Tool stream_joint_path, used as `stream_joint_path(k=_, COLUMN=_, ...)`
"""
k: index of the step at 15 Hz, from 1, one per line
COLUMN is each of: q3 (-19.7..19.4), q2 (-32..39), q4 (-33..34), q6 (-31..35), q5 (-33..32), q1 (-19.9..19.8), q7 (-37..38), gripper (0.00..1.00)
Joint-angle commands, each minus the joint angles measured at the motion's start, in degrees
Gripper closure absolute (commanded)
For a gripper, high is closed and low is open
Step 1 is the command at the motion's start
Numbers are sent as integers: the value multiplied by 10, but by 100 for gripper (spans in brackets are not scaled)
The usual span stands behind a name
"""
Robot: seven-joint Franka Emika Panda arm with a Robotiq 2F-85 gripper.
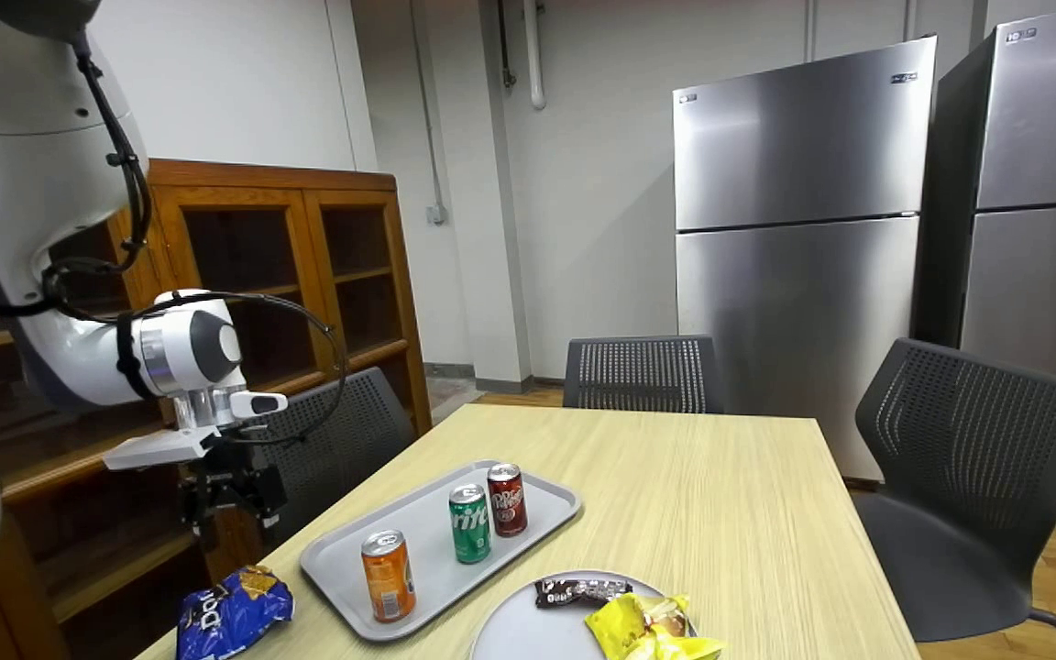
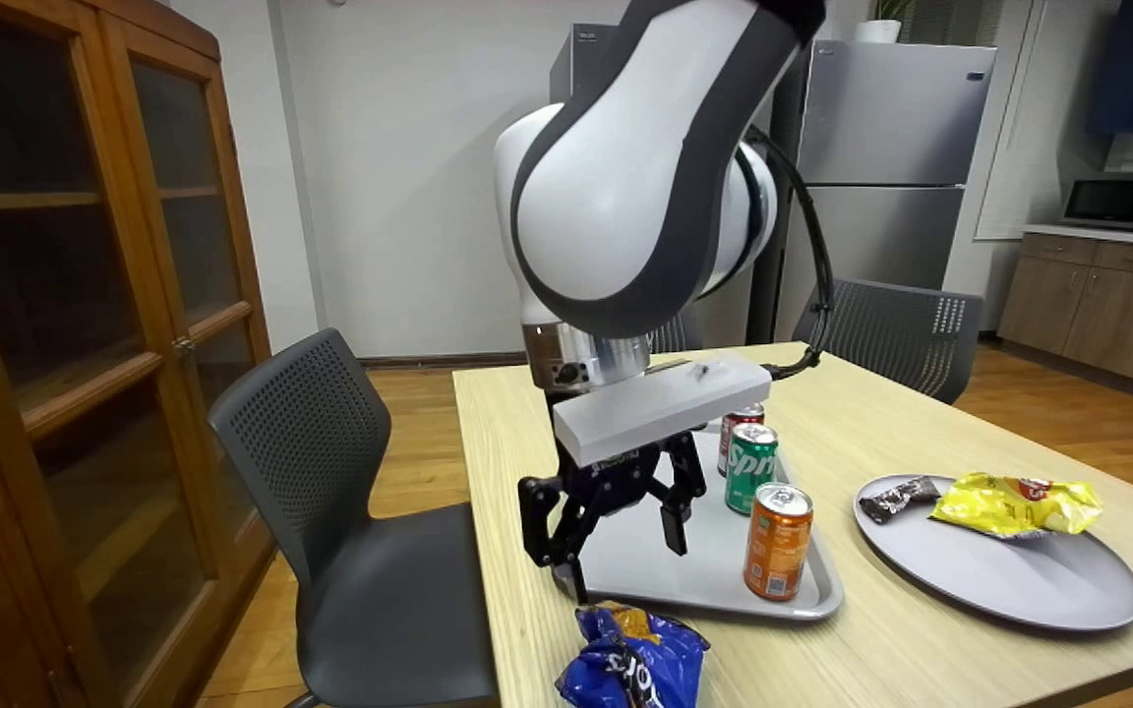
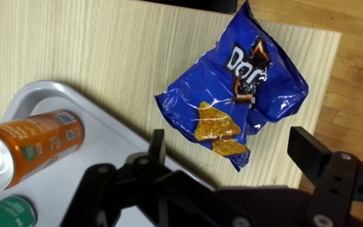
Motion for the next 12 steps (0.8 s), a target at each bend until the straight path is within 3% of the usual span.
stream_joint_path(k=1, q3=14, q2=-73, q4=-27, q6=-28, q5=43, q1=-24, q7=-34, gripper=0)
stream_joint_path(k=7, q3=4, q2=-150, q4=-44, q6=-65, q5=47, q1=-49, q7=-21, gripper=0)
stream_joint_path(k=12, q3=-8, q2=-198, q4=-69, q6=-62, q5=63, q1=-95, q7=-23, gripper=0)
